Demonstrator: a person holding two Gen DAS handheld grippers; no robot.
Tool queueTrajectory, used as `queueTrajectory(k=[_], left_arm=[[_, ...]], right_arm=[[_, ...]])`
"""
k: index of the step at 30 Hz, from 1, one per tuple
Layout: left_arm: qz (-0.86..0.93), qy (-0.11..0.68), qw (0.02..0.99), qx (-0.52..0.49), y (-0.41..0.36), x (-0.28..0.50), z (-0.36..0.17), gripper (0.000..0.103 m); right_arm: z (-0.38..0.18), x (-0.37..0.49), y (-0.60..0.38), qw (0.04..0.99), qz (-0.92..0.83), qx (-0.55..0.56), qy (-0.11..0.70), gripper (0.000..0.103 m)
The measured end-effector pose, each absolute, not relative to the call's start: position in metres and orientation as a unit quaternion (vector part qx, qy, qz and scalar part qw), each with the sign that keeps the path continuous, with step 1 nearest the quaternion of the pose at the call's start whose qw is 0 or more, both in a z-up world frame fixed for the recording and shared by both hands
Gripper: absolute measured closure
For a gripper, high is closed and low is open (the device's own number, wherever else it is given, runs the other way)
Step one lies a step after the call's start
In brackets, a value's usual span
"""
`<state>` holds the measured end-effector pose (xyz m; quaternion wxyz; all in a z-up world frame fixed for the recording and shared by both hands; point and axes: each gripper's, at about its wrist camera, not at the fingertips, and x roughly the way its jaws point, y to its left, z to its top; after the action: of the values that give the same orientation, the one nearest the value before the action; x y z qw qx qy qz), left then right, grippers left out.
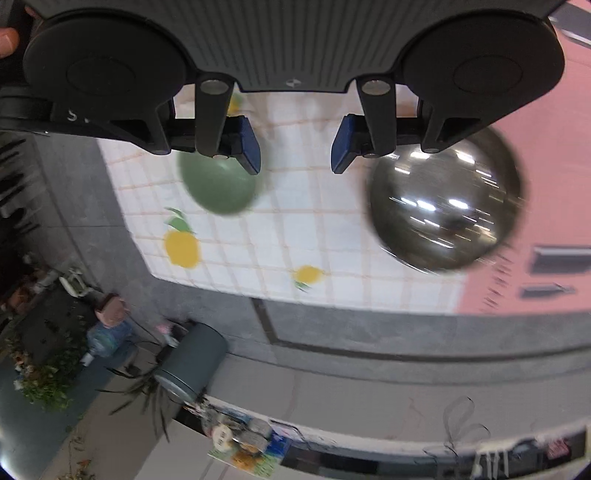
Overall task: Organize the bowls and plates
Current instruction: 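Move the right gripper to the orange steel bowl and grasp its rim, then carry the orange bowl into the blue bowl and open the right gripper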
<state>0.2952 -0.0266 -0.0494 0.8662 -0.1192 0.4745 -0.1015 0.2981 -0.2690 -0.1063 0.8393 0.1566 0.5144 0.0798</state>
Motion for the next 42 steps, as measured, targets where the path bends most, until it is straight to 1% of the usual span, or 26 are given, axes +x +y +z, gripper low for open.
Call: queueTrajectory(k=[6,14,22,24,26,27,29,30,32,35,39,42], left_arm=[[-0.053,0.459,0.879,-0.119,0.029,0.294,-0.033,0.054],[0.004,0.452,0.882,-0.133,0.078,0.297,-0.055,0.054],[0.007,0.474,0.861,-0.184,0.101,0.305,-0.091,0.054],[0.007,0.477,0.858,-0.191,0.102,0.305,-0.096,0.057],[0.012,0.481,0.855,-0.192,0.101,0.306,-0.100,0.068],[0.013,0.483,0.854,-0.192,0.100,0.306,-0.101,0.070],[0.009,0.486,0.853,-0.188,0.098,0.307,-0.102,0.080],[0.008,0.488,0.853,-0.184,0.096,0.308,-0.102,0.081],[0.015,0.493,0.854,-0.167,0.092,0.309,-0.101,0.089],[0.018,0.502,0.852,-0.147,0.087,0.310,-0.099,0.090],[0.026,0.521,0.842,-0.135,0.082,0.310,-0.094,0.091],[0.026,0.519,0.845,-0.126,0.077,0.300,-0.086,0.091]], right_arm=[[-0.096,0.308,-0.218,0.838,0.132,0.138,0.510,0.057],[-0.105,0.327,-0.160,0.825,0.154,0.141,0.525,0.058],[-0.123,0.342,-0.136,0.819,0.137,0.139,0.539,0.068],[-0.126,0.344,-0.133,0.818,0.133,0.137,0.542,0.069],[-0.130,0.346,-0.131,0.819,0.130,0.135,0.543,0.073],[-0.131,0.346,-0.130,0.818,0.131,0.135,0.543,0.075],[-0.134,0.348,-0.128,0.816,0.131,0.135,0.546,0.079],[-0.136,0.349,-0.126,0.816,0.131,0.134,0.548,0.080],[-0.137,0.351,-0.123,0.815,0.127,0.129,0.551,0.086],[-0.139,0.354,-0.120,0.809,0.129,0.131,0.558,0.092],[-0.136,0.354,-0.115,0.809,0.119,0.115,0.565,0.094],[-0.130,0.348,-0.114,0.810,0.116,0.102,0.566,0.094]])
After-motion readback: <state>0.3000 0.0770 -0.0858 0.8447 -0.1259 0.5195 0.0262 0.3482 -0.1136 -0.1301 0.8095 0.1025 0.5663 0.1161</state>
